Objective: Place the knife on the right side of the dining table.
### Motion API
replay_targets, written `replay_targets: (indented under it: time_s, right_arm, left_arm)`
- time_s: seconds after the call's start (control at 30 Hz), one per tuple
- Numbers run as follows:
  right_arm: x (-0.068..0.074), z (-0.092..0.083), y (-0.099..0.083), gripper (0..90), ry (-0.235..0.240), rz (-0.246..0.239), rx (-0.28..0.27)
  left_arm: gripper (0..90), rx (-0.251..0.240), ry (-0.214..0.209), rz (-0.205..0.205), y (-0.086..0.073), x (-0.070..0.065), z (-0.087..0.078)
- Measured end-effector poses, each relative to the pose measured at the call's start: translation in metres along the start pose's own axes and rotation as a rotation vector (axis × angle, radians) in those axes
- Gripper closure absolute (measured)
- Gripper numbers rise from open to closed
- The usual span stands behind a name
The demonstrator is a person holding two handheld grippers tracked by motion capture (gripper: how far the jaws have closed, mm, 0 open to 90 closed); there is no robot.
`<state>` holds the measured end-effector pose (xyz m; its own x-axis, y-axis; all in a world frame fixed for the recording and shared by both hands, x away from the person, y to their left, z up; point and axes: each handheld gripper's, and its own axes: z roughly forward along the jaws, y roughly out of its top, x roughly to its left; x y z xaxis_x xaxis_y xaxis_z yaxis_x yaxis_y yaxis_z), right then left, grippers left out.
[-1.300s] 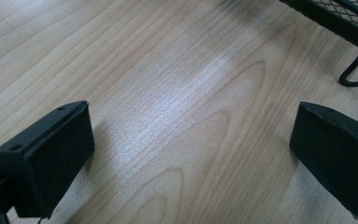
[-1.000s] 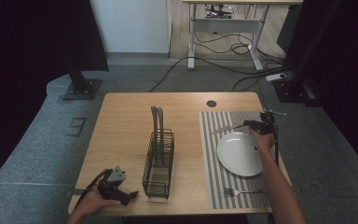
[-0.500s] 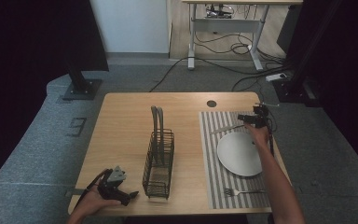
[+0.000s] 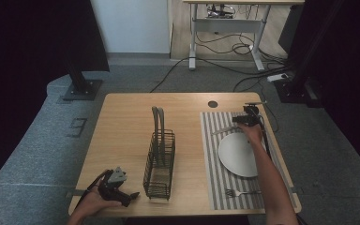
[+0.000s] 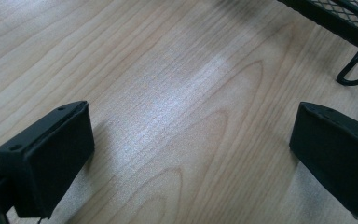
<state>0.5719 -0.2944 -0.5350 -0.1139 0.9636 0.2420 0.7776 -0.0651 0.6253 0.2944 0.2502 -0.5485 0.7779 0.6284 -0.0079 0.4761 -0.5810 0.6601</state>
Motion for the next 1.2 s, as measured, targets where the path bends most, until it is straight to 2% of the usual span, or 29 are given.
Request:
replay_targets:
  time_s: [0.17, 0.8, 1.03, 1.2]
  right_arm:
    - [-0.005, -0.004, -0.002, 41.7, 0.005, 0.023, 0.000]
    - [-0.006, -0.009, -0.005, 40.7, -0.008, 0.038, 0.013]
    - [-0.010, -0.011, -0.009, 40.4, 0.007, 0.051, -0.005]
    - [-0.008, -0.021, -0.009, 39.0, -0.002, 0.041, -0.070]
  left_arm:
    - [0.0, -0.002, 0.000, -0.002, 0.000, 0.000, 0.000]
    - [0.0, -0.001, 0.001, -0.002, 0.000, 0.000, 0.000]
    - [0.0, -0.001, 0.001, -0.002, 0.000, 0.000, 0.000]
    - [0.0, -0.001, 0.001, -0.002, 0.000, 0.000, 0.000]
